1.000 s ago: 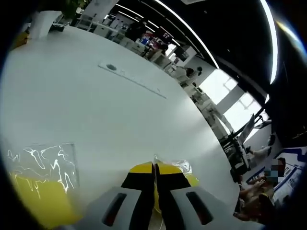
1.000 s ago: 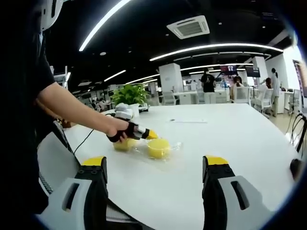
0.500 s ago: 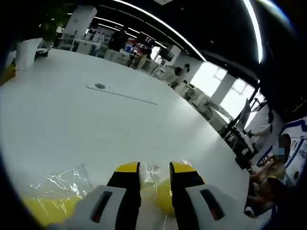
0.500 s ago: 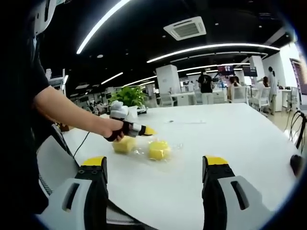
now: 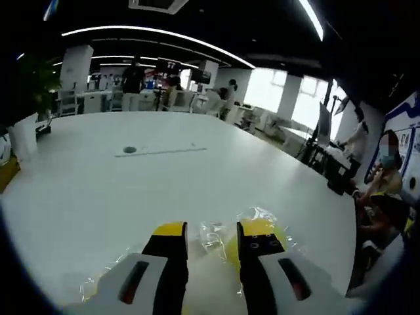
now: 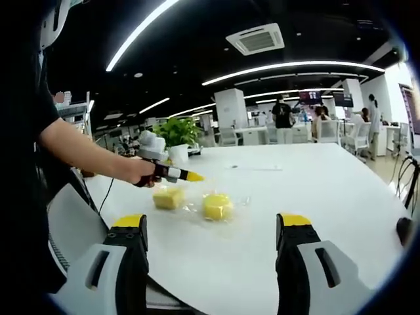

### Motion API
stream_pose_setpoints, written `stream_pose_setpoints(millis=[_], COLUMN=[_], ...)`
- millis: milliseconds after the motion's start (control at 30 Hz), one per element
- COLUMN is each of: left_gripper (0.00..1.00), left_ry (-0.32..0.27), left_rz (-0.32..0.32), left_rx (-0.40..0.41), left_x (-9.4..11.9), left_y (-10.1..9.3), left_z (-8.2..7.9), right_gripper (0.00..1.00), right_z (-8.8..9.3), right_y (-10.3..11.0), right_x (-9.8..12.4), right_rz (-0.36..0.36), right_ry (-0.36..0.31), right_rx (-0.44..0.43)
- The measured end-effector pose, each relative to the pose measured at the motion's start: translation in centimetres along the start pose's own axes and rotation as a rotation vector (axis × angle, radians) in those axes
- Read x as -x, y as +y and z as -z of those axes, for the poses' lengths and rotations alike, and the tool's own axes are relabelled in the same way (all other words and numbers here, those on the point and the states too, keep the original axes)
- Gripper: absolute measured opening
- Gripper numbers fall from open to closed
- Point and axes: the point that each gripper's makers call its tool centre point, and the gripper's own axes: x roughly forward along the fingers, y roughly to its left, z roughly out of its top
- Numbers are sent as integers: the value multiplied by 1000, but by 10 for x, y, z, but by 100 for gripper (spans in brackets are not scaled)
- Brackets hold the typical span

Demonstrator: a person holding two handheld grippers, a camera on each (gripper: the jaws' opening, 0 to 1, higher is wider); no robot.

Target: Compare the silicone blocks by pressing each to a similar depth, holding the contact briefly, and releasing to observe deformation and rebound differences across the visible hardness samples.

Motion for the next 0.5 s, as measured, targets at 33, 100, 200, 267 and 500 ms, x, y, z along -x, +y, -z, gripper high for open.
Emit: stream_pose_setpoints(millis=[33,100,200,267,500], left_gripper=[30,31,33,36,44], left_ry=[-6,-15,-27,-33,-43], left_rz=[5,17,25,30,31], left_rx=[-8,-35,-50,-64,-88], left_x=[1,5,10,14,29], left_y=[-1,-3,-2,-2,9], left_z=[-2,-6,-11,-13,-11], right_gripper=[74,74,75,75,77], right_z=[-1,-3,-3,-3,-4], right_y=[1,1,-1,-2,-1], right_x=[-1,-3,-5,-6,-10], right_rz=[-1,-3,-1,0,1], right_ry=[0,-4,2,-3,-7], right_rx=[2,6,4,4,7])
